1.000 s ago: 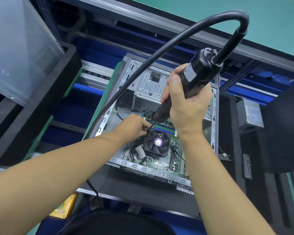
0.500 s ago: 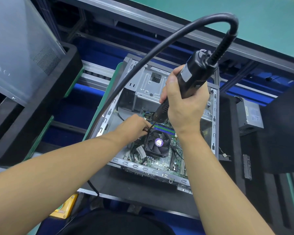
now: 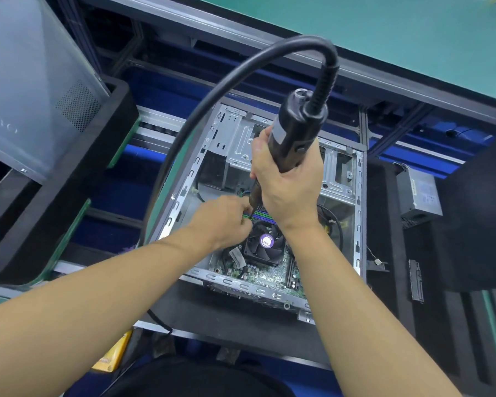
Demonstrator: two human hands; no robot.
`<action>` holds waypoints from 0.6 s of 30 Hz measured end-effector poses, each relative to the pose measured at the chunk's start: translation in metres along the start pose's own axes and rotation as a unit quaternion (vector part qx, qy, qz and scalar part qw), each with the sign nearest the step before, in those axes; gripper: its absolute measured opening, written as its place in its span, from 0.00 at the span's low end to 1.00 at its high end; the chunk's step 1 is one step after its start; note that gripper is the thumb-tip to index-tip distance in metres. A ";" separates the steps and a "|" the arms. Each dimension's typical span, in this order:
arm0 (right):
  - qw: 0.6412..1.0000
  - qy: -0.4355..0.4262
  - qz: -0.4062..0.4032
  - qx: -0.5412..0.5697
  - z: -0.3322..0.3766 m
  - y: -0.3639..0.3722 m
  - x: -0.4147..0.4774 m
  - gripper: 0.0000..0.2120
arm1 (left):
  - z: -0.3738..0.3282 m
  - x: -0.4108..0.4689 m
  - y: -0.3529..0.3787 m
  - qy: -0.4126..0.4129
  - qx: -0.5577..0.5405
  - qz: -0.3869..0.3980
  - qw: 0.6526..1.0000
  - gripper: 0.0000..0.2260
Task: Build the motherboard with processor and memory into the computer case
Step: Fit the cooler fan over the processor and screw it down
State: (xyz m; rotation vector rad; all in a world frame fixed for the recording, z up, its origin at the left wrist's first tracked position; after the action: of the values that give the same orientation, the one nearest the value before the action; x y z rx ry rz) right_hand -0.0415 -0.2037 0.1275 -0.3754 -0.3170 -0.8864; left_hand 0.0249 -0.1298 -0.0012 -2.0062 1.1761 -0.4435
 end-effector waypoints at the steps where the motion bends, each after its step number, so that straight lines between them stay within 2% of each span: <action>1: 1.000 -0.004 -0.001 -0.002 0.000 0.000 0.000 0.09 | 0.003 -0.003 0.006 -0.059 0.006 0.041 0.997 0.11; 3: 1.000 -0.010 0.003 0.000 0.000 0.001 -0.001 0.08 | 0.010 -0.013 0.026 -0.187 -0.001 0.192 0.963 0.33; 5: 1.000 -0.015 0.008 0.004 -0.001 0.001 -0.002 0.08 | 0.012 -0.020 0.044 -0.281 -0.069 0.306 0.907 0.38; 7: 1.000 -0.014 0.010 0.010 -0.002 0.001 -0.002 0.09 | 0.020 -0.020 0.053 -0.326 -0.127 0.322 0.880 0.37; 11: 1.000 -0.003 -0.002 0.017 -0.003 -0.002 0.003 0.08 | 0.033 -0.019 0.062 -0.380 -0.196 0.313 0.848 0.37; 18: 0.999 0.000 0.003 0.033 -0.007 -0.005 0.008 0.10 | 0.029 -0.017 0.073 -0.431 -0.210 0.302 0.824 0.35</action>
State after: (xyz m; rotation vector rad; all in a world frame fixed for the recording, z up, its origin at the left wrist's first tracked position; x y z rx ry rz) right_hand -0.0400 -0.2149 0.1255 -0.3154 -0.3432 -0.8673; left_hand -0.0090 -0.1237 -0.0743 -1.6753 1.2410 1.0287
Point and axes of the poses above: each hand's wrist, its own x-axis towards the middle knuckle, its own y-axis out of the palm, z = x × y, the point moved 4 cm from there along x, towards the middle knuckle, and after that the axes turned 11 degrees about -x, right-handed, at the moved point
